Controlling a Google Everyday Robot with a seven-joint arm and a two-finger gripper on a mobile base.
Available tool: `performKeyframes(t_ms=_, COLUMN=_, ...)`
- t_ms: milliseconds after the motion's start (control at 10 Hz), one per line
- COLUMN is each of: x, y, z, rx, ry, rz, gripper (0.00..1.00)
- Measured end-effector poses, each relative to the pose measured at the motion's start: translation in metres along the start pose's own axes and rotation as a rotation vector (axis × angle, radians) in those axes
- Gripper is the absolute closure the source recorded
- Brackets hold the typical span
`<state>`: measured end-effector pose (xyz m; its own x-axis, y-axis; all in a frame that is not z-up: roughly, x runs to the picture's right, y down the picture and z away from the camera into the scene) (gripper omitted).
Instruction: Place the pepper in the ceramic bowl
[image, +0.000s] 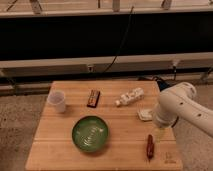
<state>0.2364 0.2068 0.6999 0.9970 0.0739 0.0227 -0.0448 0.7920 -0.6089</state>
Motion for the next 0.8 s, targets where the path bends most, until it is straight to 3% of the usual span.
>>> performKeyframes(t_ms=800, x=-0.004, y=0.016, z=0.034, rx=-0.041, ry=0.014, rz=-0.079, gripper=0.20)
